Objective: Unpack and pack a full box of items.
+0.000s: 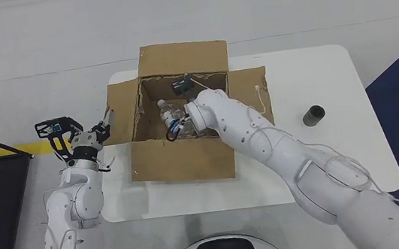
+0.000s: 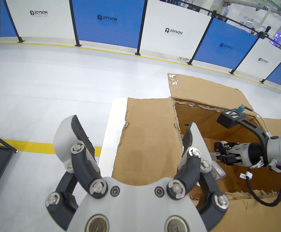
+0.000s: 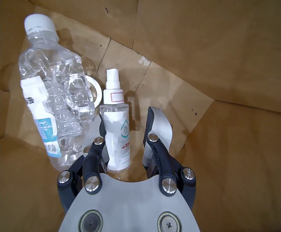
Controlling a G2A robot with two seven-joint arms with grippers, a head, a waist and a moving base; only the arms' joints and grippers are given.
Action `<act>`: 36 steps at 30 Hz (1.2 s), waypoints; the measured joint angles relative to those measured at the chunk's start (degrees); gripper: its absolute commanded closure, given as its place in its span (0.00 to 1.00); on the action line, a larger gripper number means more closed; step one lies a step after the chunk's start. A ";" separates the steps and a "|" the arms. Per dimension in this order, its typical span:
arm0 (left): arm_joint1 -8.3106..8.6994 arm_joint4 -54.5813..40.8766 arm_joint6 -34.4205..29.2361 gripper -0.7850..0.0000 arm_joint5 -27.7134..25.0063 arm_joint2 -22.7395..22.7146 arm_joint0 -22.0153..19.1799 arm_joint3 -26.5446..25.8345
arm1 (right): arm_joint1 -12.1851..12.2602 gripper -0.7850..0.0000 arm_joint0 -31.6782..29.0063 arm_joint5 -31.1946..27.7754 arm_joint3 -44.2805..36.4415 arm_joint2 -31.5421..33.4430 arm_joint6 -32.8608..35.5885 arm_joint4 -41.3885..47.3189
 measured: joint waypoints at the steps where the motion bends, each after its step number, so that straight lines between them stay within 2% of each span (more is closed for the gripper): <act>1: 0.00 0.00 0.00 0.00 0.00 0.00 0.00 0.00 | -0.38 0.55 0.12 -0.07 0.76 -0.10 -0.36 0.32; 5: 0.00 0.00 0.00 0.00 0.00 0.00 0.00 0.00 | -2.02 0.54 0.92 -1.07 4.53 -0.50 -1.94 1.56; 9: 0.00 0.00 0.00 0.00 0.00 0.00 0.00 0.00 | -3.74 0.56 1.91 0.91 8.30 -1.40 -3.22 0.93; 18: 0.00 0.00 0.00 0.00 0.00 0.00 0.00 0.00 | -7.13 0.59 3.93 -0.96 15.78 -1.54 -4.82 3.20; 20: 0.00 0.00 0.00 0.00 0.00 0.00 0.00 0.00 | -7.74 0.66 4.38 -1.20 17.03 -1.49 -5.04 3.39; 22: 0.00 0.00 0.00 0.00 0.00 0.00 0.00 0.00 | -8.17 1.00 4.77 -1.13 17.87 -1.48 -5.45 3.22; 23: 0.00 0.00 0.00 0.00 0.00 0.00 0.00 0.00 | -8.38 1.00 5.09 -0.76 18.27 -1.34 -6.00 3.13; 27: 0.00 0.00 0.00 0.00 0.00 0.00 0.00 0.00 | -8.32 1.00 5.85 -2.04 18.10 0.50 -8.71 4.51; 31: 0.00 0.00 0.00 0.00 0.00 0.00 0.00 0.00 | -7.27 1.00 5.39 -3.81 16.40 2.34 -10.60 4.55; 36: 0.00 0.00 0.00 0.00 0.00 0.00 0.00 0.00 | -4.49 1.00 1.34 -5.98 7.92 4.73 -15.28 1.21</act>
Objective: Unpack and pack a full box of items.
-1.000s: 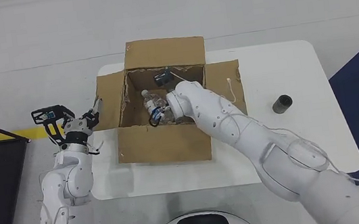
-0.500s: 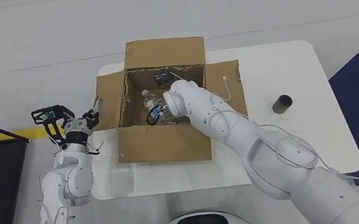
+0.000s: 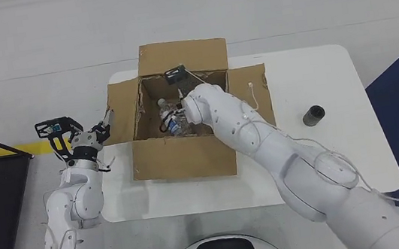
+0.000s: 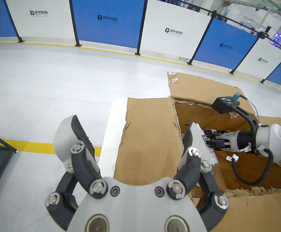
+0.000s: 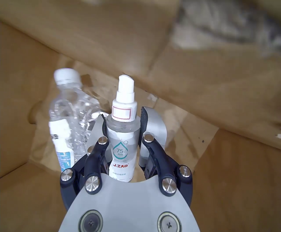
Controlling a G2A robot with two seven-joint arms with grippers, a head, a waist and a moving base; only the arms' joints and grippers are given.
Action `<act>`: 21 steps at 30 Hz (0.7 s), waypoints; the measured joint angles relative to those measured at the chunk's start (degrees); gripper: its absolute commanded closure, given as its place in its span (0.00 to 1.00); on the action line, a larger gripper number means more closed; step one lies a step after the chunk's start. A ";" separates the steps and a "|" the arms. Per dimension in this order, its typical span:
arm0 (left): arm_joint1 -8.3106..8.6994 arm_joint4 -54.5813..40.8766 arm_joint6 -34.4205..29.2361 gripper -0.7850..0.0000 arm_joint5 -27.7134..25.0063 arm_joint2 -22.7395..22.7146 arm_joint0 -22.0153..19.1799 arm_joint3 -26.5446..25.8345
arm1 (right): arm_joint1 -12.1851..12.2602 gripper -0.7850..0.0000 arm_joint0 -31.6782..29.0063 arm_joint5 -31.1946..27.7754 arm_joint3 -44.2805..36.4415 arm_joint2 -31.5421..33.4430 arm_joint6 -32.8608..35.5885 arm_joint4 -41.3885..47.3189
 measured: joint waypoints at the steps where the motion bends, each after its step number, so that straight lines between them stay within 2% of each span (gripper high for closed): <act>1: 0.00 0.00 0.00 0.00 0.00 0.00 0.00 0.00 | 0.79 1.00 -1.19 0.19 -2.53 0.73 -1.35 -1.17; 4: 0.00 0.00 0.00 0.00 0.00 0.00 0.00 0.00 | 4.20 1.00 -7.32 1.45 -14.47 4.56 -5.59 -6.18; 7: 0.00 0.00 0.00 0.00 0.00 0.00 0.00 0.00 | 8.59 1.00 -17.36 1.29 -31.80 10.63 -6.30 -13.86; 9: 0.00 0.00 0.00 0.00 0.00 0.00 0.00 0.00 | 11.50 1.00 -25.95 -0.46 -45.06 15.78 -5.33 -19.73; 12: 0.00 0.00 0.00 0.00 0.00 0.00 0.00 0.00 | 14.25 1.00 -37.36 -4.96 -60.96 22.58 -6.27 -24.27; 14: 0.00 0.00 0.00 0.00 0.00 0.00 0.00 0.00 | 15.11 1.00 -42.41 -8.61 -66.97 26.24 -7.53 -22.64; 17: 0.00 0.00 0.00 0.00 0.00 0.00 0.00 0.00 | 15.33 1.00 -43.61 -13.43 -67.98 28.16 -7.16 -17.33; 21: 0.00 0.00 0.00 0.00 0.00 0.00 0.00 0.00 | 15.30 1.00 -43.43 -12.57 -67.77 28.04 -7.11 -18.23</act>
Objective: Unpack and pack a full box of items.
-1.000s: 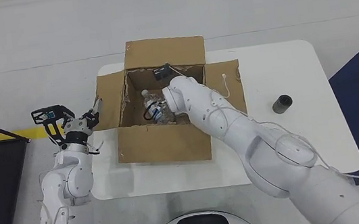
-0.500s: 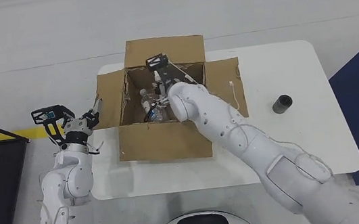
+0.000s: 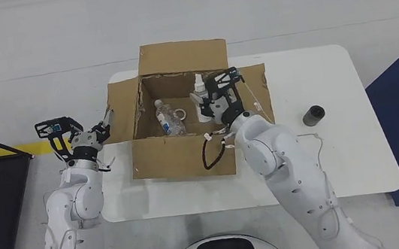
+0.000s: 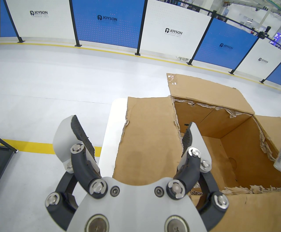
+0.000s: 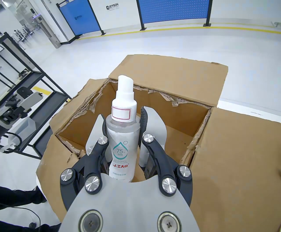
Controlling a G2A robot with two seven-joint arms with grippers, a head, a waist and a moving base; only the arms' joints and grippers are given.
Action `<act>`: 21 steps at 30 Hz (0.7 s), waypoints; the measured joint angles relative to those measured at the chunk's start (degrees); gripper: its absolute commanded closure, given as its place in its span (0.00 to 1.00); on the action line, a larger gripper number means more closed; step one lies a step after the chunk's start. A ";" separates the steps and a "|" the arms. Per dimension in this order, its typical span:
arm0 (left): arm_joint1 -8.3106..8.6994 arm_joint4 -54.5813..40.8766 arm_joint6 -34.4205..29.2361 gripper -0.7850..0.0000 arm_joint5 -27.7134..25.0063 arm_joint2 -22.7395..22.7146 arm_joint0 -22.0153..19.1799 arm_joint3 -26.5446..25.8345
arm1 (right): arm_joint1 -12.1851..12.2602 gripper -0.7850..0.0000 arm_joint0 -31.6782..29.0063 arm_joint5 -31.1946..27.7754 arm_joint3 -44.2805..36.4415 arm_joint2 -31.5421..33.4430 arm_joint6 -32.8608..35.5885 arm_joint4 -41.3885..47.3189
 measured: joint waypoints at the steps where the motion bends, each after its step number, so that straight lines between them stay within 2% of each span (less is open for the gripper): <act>1: 0.00 0.00 0.00 0.00 0.00 0.00 0.00 0.00 | 0.00 1.00 0.00 0.01 0.00 0.00 0.00 -0.02; 6: 0.00 0.00 0.00 0.00 0.00 0.00 0.00 0.00 | 0.05 1.00 -0.20 0.02 -0.33 0.10 -0.48 -0.43; 10: 0.00 0.00 0.00 0.00 0.00 0.00 0.00 0.00 | 0.48 1.00 -3.20 1.23 -4.29 2.62 -5.33 -2.31; 13: 0.00 0.00 0.00 0.00 0.00 0.00 0.00 0.00 | 1.10 1.00 -7.22 -0.24 -8.64 8.10 -11.35 0.60; 16: 0.00 0.00 0.00 0.00 0.00 0.00 0.00 0.00 | 1.78 1.00 -12.47 -4.47 -12.38 15.31 -18.32 6.19; 21: 0.00 0.00 0.00 0.00 0.00 0.00 0.00 0.00 | 2.45 1.00 -18.79 -10.55 -11.42 26.70 -28.92 15.21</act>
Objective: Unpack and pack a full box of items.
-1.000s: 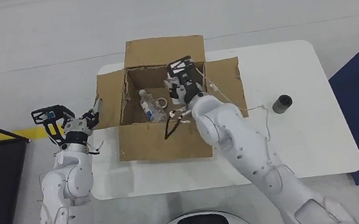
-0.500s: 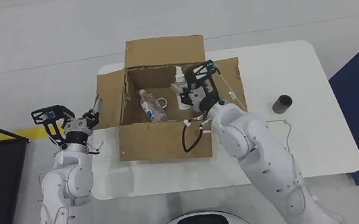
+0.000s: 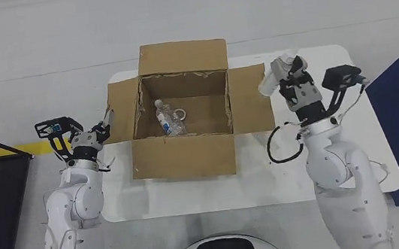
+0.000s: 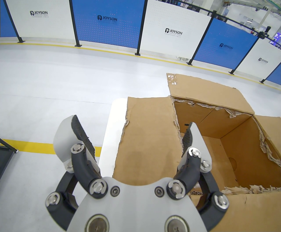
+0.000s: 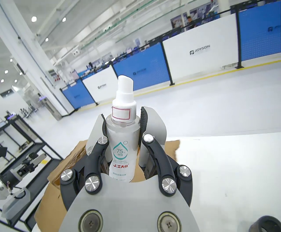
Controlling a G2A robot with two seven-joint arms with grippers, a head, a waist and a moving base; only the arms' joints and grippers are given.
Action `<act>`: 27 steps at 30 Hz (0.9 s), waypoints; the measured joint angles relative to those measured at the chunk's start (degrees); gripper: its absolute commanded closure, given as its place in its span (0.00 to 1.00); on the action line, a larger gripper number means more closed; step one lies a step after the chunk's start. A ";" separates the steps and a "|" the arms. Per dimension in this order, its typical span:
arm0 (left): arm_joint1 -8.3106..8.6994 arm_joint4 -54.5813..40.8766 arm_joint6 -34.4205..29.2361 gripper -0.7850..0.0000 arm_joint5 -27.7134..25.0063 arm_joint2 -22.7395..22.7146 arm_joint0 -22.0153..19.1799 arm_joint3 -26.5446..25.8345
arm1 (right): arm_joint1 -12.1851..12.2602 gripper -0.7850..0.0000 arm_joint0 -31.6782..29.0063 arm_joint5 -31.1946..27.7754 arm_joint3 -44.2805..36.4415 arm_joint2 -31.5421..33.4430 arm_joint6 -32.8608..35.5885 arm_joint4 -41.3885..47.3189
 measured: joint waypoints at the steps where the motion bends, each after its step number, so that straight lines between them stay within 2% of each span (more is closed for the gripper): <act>1: 0.00 0.00 0.00 0.00 0.00 0.00 0.00 0.00 | 0.04 1.00 -0.38 -0.27 0.86 1.58 -1.15 1.78; 10: 0.00 0.00 0.00 0.00 0.00 0.00 0.00 0.00 | 0.57 1.00 1.56 6.65 10.19 13.01 -0.88 9.12; 14: 0.00 0.00 0.00 0.00 0.00 0.00 0.00 0.00 | 0.65 1.00 2.56 10.77 15.46 16.76 -4.02 9.74; 19: 0.00 0.00 0.00 0.00 0.00 0.00 0.00 0.00 | 0.77 1.00 4.89 16.17 20.91 16.38 -4.85 4.73; 23: 0.00 0.00 0.00 0.00 0.00 0.00 0.00 0.00 | 0.91 1.00 9.02 22.24 26.51 13.82 -4.06 -3.00; 27: 0.00 0.00 0.00 0.00 0.00 0.00 0.00 0.00 | 0.81 1.00 12.15 25.03 30.90 12.50 -7.40 -6.18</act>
